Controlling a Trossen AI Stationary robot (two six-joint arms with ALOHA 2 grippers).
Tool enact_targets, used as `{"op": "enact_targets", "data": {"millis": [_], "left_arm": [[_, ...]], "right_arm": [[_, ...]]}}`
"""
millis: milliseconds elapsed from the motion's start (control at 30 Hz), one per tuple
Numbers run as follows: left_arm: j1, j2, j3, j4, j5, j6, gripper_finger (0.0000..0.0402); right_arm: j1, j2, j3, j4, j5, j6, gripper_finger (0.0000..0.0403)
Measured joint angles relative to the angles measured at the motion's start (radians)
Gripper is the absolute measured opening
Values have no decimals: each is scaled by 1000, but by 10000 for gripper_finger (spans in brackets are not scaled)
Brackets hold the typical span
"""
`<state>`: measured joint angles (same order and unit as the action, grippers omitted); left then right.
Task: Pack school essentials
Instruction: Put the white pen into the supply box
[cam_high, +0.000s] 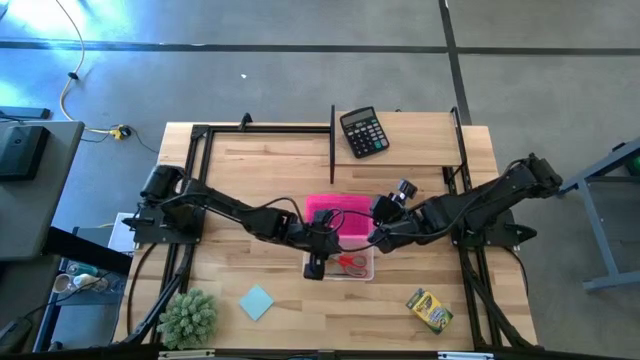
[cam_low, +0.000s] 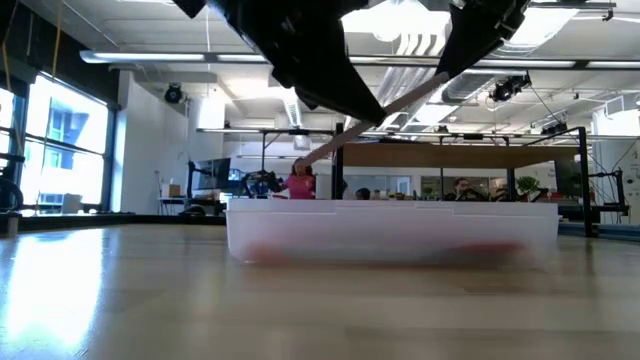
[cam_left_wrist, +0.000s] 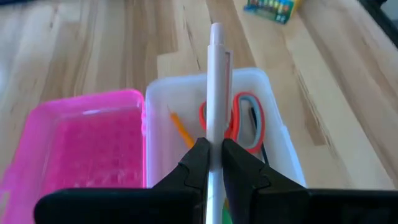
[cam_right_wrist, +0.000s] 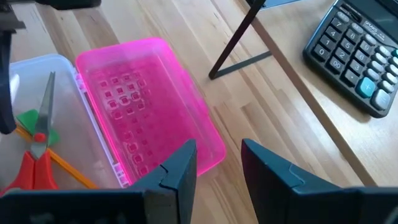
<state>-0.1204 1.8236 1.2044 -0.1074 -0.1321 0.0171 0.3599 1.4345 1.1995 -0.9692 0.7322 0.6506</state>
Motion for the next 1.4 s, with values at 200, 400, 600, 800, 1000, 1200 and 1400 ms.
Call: {"op": "enact_targets", "data": {"millis": [200, 400, 600, 800, 1000, 1200, 1400], "left_arm": [[14, 18, -1, 17, 1, 19, 23], [60, 31, -1, 25, 46, 19, 23], [105, 37, -1, 1, 124, 11, 23], [128, 37, -1, -55, 182, -33, 23], [127, 37, -1, -61, 184, -88, 23], [127, 37, -1, -61, 183, -118, 35], [127, 37, -1, -61, 181, -118, 77]], "right_arm": [[0, 0, 0, 1, 0, 0, 119], [0, 0, 0, 1, 0, -3, 119], [0, 0, 0, 1, -2, -3, 119], [0, 0, 0, 2, -2, -3, 119], [0, 0, 0, 2, -3, -1, 119], [0, 0, 0, 2, -3, -1, 119], [0, 0, 0, 2, -3, -3, 119]]}}
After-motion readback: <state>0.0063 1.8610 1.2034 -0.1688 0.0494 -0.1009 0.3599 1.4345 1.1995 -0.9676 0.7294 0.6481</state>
